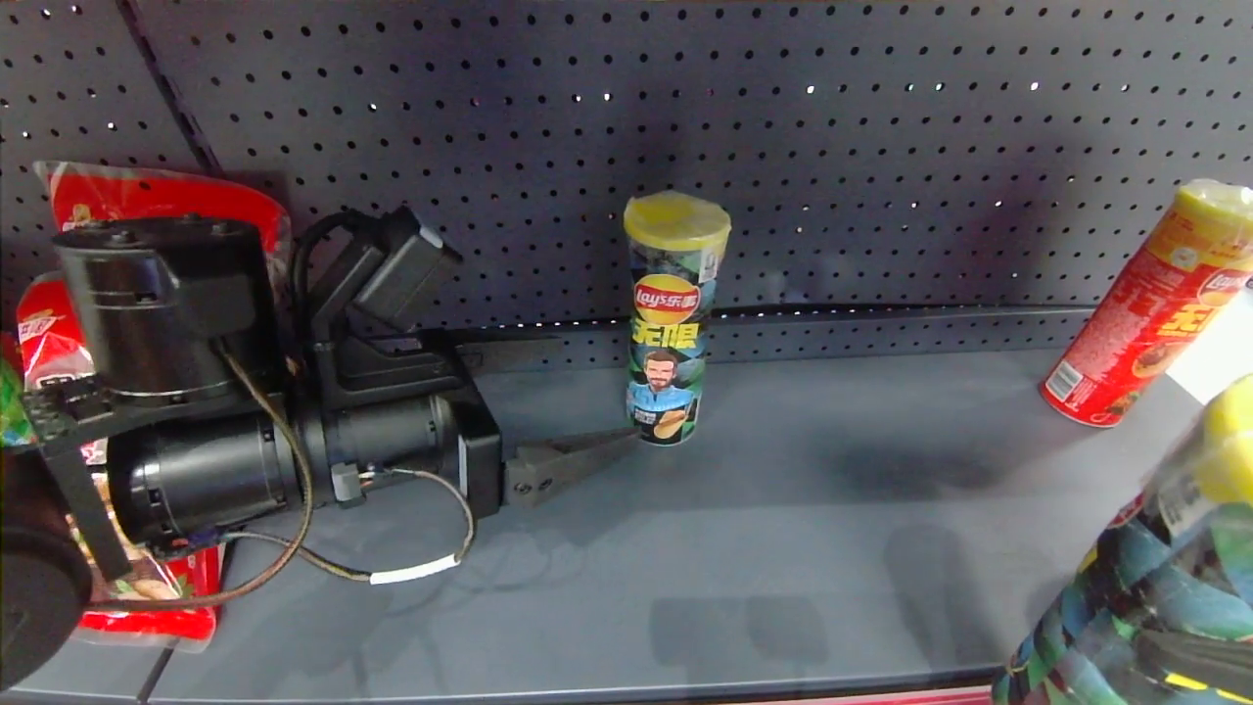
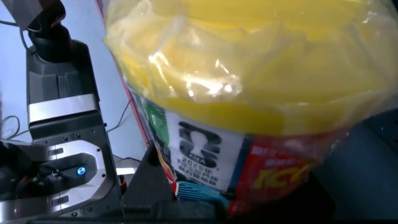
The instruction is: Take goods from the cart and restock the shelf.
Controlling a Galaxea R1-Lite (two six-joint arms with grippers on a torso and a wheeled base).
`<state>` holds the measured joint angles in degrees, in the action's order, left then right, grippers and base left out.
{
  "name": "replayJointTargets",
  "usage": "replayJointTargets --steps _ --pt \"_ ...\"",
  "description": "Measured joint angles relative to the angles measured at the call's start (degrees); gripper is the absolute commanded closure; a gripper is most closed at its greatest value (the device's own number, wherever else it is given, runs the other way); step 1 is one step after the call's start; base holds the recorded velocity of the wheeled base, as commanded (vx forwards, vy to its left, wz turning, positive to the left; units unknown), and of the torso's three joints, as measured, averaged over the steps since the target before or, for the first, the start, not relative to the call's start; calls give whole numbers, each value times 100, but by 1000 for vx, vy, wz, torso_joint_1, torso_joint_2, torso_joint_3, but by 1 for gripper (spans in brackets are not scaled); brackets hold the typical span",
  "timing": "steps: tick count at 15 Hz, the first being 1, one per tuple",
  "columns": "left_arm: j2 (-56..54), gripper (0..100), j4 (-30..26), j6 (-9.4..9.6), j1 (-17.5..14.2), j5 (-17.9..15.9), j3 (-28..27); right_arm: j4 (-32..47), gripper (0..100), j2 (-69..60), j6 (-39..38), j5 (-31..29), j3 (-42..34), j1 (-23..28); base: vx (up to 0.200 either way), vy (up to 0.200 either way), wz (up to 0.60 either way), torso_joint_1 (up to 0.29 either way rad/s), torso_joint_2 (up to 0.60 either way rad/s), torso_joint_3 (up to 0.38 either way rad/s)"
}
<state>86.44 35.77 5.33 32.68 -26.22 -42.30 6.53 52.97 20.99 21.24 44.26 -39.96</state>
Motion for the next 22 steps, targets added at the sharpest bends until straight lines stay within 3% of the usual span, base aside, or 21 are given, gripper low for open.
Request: replayJointTargets --steps 2,4,6,8,10,17,22 --pt "-15 0 211 66 -302 -306 193 -13 100 -2 0 0 -11 -4 0 0 0 0 0 0" --pt "156 0 986 68 -405 -385 306 -24 100 0 0 -5 -20 -15 0 0 0 0 0 0" --pt "612 0 1930 63 -429 -508 449 -30 100 -2 0 -6 -20 -26 0 0 0 0 0 0" --pt "1054 0 2400 35 -251 -722 529 -24 100 -5 2 -9 -20 -35 0 0 0 0 0 0" --pt "1342 0 2459 -2 -173 -779 460 -24 100 -24 7 -9 -20 -41 0 0 0 0 0 0" --pt "1994 0 2461 -128 -678 -547 88 -9 100 -236 7 -9 -177 -52 0 0 0 0 0 0" --pt "2392 0 2481 -189 -651 -568 -489 -13 100 -269 7 -9 -216 -52 0 0 0 0 0 0"
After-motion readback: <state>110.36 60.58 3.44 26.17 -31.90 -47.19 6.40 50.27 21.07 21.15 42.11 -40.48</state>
